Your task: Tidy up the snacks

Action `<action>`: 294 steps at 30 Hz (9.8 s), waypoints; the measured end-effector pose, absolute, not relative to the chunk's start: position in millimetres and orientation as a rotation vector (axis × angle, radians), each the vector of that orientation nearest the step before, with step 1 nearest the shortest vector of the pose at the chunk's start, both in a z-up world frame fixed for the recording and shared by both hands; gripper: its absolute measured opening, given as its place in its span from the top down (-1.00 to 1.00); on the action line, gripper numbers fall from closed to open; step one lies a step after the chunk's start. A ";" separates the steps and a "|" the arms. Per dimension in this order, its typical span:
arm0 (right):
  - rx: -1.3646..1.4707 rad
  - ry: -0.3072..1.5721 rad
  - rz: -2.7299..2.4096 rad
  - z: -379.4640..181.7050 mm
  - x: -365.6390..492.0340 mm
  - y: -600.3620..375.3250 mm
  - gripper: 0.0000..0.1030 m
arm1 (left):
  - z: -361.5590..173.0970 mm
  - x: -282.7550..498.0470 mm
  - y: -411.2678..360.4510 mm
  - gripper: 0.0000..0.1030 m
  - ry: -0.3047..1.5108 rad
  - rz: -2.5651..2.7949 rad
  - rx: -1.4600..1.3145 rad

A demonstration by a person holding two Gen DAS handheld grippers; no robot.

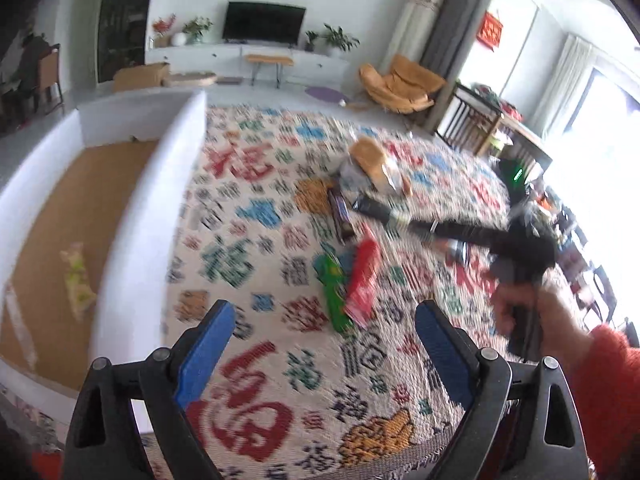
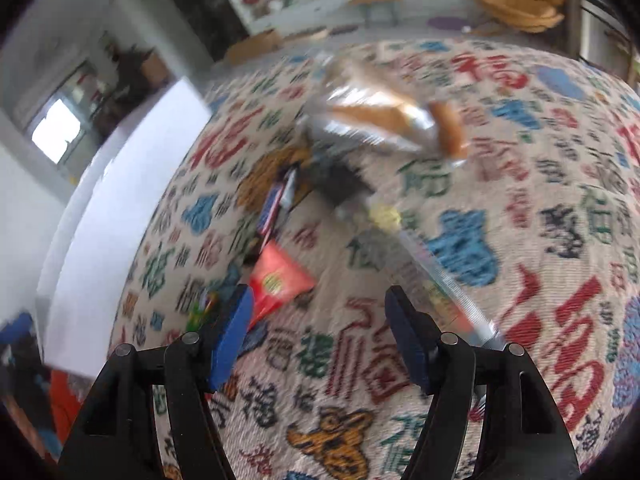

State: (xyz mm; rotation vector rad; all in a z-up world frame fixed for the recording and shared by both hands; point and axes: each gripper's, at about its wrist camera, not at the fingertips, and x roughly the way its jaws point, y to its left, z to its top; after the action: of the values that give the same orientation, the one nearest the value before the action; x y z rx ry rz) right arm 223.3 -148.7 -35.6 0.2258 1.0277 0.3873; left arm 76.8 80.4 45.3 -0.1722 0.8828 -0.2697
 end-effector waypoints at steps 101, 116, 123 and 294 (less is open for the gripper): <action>-0.063 0.927 0.073 -77.9 170.9 -233.0 -0.74 | -72.1 235.1 1.6 -1.00 0.943 -0.213 0.098; -0.065 0.927 0.074 -77.8 170.9 -233.2 -0.74 | -72.1 235.0 1.6 -1.00 0.943 -0.213 0.098; -0.065 0.927 0.074 -77.6 170.8 -233.2 -0.74 | -72.0 234.9 1.7 -1.00 0.943 -0.213 0.098; -0.049 0.927 0.077 -81.4 172.2 -197.5 -0.68 | -76.3 70.9 18.7 -1.00 0.899 -0.228 0.101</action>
State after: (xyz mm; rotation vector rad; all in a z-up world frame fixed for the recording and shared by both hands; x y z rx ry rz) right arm 172.2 -197.5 -81.4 -0.0494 0.9266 0.0772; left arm 70.9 18.7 -76.3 0.1011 0.8995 -0.2281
